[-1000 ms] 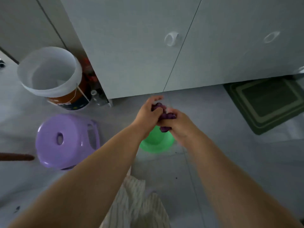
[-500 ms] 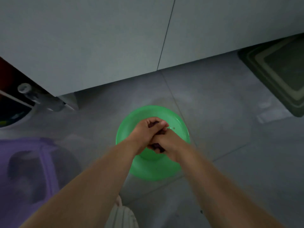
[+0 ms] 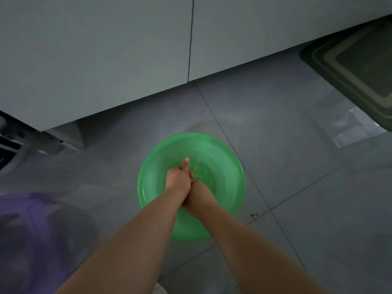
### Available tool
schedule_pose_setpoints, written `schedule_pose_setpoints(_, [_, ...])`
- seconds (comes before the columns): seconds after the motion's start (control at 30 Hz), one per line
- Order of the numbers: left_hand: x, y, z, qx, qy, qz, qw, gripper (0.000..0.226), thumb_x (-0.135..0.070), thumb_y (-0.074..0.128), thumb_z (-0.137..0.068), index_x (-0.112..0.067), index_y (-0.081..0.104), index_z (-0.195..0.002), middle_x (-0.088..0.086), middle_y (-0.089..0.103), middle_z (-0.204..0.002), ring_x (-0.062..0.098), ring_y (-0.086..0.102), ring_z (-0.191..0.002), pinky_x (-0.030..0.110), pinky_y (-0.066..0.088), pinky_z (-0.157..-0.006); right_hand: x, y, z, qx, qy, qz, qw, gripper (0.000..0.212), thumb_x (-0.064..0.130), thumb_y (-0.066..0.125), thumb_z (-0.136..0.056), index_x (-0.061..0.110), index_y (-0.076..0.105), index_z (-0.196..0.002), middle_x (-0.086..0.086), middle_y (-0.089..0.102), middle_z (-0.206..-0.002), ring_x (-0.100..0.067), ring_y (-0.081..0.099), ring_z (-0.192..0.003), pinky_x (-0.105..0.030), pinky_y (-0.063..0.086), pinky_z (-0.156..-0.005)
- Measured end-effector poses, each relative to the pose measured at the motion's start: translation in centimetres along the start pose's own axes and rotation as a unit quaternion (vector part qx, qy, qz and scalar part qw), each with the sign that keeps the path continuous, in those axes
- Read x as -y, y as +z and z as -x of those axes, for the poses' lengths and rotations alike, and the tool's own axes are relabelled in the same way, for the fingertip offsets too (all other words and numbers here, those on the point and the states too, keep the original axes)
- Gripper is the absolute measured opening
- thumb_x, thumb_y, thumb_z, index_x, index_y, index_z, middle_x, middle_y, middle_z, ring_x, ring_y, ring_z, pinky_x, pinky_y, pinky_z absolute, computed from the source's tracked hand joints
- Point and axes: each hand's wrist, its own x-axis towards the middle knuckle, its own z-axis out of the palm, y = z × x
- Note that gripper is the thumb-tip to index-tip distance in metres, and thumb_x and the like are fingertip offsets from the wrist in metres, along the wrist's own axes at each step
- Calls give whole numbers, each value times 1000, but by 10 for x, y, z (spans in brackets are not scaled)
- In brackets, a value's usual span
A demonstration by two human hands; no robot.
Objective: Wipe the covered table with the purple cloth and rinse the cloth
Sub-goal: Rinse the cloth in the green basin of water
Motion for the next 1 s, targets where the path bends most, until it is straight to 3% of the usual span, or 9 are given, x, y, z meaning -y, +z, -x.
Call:
schedule_pose_setpoints(0.13, [5,4,1,1,-11,-16,1000,52,-37,36,-96,-11,44,-51,6,46,-55,25,48,-69,30,36,-68,-3,1,2,26,-29,88,995,30,19,43,-91,9,59,-115,-13,63,-115,-32,59,-108,-36,48,-84])
schedule_pose_setpoints(0.27, [5,7,4,-16,-24,-8,1000,53,-36,38,-96,-10,42,-49,7,45,-55,28,49,-71,31,35,-68,-6,-4,5,18,-42,105,993,29,23,44,-91,11,60,-113,-10,64,-116,-29,59,-109,-35,47,-85])
schedule_pose_setpoints(0.37, [5,8,5,-28,-24,-14,999,53,-36,38,-96,-10,40,-49,17,51,-60,37,54,-77,37,41,-72,-6,-4,6,16,-55,107,993,29,24,44,-92,11,61,-111,-10,65,-115,-28,60,-109,-35,47,-85])
schedule_pose_setpoints(0.5, [6,8,6,-42,-12,-18,999,53,-34,38,-96,-12,39,-48,7,41,-52,24,44,-69,33,33,-66,-5,-5,9,7,-61,101,993,27,23,45,-92,11,63,-109,-10,66,-114,-28,61,-107,-35,48,-85])
schedule_pose_setpoints(0.83, [-42,-18,70,-50,18,-20,998,54,-34,38,-96,-12,37,-47,5,40,-49,22,36,-48,31,26,-57,24,-52,83,6,-49,86,995,26,23,46,-91,9,63,-106,-11,67,-110,-29,62,-105,-34,48,-81])
schedule_pose_setpoints(0.93, [-82,-45,108,-42,40,6,998,54,-34,37,-96,-13,39,-46,1,42,-40,24,40,-47,32,33,-55,52,-80,123,-24,-31,51,998,25,22,46,-90,9,63,-104,-12,68,-107,-31,63,-102,-33,47,-75])
schedule_pose_setpoints(1.0, [-113,-68,145,-12,22,82,996,53,-37,36,-96,-13,42,-49,-1,43,-30,15,43,-36,24,35,-45,70,-103,161,-36,-15,-54,998,21,19,52,-86,9,55,-105,-15,66,-104,-33,63,-97,-32,44,-70])
